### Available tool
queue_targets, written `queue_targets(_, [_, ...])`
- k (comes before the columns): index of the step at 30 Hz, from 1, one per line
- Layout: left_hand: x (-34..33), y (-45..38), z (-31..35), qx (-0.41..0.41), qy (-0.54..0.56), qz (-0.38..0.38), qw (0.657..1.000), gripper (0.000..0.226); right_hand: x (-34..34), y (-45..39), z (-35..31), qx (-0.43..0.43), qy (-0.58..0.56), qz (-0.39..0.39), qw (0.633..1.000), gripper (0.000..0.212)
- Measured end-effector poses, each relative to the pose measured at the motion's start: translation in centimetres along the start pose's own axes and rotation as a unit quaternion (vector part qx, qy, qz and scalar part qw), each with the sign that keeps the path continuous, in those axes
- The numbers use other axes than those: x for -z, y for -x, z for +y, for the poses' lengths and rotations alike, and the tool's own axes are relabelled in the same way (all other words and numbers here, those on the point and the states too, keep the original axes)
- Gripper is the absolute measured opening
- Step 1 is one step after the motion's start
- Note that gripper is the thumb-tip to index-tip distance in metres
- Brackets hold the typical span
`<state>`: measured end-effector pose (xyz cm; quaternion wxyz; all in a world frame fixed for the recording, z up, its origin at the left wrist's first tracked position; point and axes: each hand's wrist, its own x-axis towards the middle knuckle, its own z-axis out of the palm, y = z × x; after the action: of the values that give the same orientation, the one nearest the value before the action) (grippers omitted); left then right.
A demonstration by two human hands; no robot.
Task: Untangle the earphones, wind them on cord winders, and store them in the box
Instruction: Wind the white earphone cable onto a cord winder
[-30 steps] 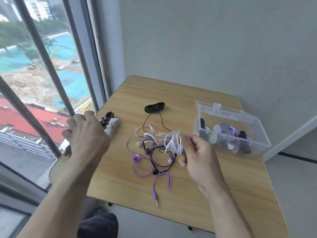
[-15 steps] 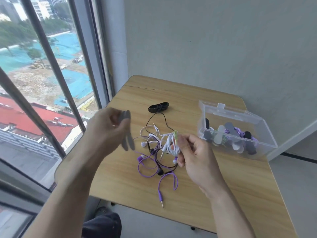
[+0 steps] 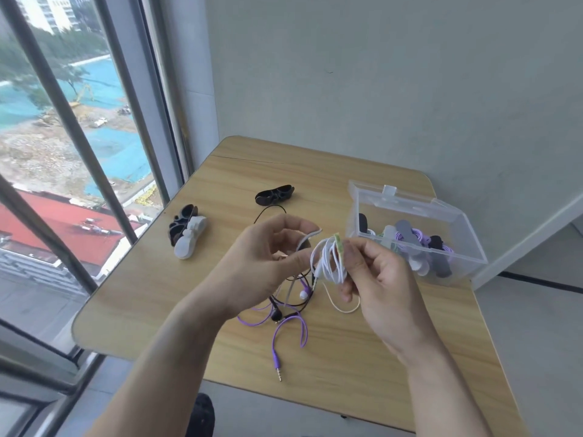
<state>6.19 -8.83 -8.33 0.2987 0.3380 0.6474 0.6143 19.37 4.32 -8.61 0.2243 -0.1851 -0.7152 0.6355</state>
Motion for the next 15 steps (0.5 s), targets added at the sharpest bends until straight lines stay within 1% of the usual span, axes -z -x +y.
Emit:
queue_targets(4, [-0.9, -0.4, -0.1, 0.000, -0.003, -0.012, 1.000, 0.030, 0.6, 0.1, 0.2, 0.002, -0.013, 0.015, 1.000, 0.025])
queue_targets(6, [-1.2, -0.5, -0.2, -0.009, -0.014, -0.021, 1.000, 0.027, 1.0, 0.1, 0.4, 0.010, 0.007, 0.021, 1.000, 0.025])
queue_targets(9, [-1.4, -0.5, -0.2, -0.021, -0.023, -0.047, 0.998, 0.023, 1.5, 0.2, 0.8, 0.018, 0.022, 0.039, 0.999, 0.021])
queue_targets(12, [-1.7, -0.4, -0.2, -0.023, -0.020, -0.072, 0.997, 0.025, 1.8, 0.1, 1.1, 0.005, 0.027, 0.049, 0.998, 0.021])
queue_targets(15, [-2.0, -0.4, -0.3, -0.027, -0.019, -0.074, 0.997, 0.027, 1.7, 0.0, 1.4, -0.017, 0.027, 0.055, 0.998, 0.021])
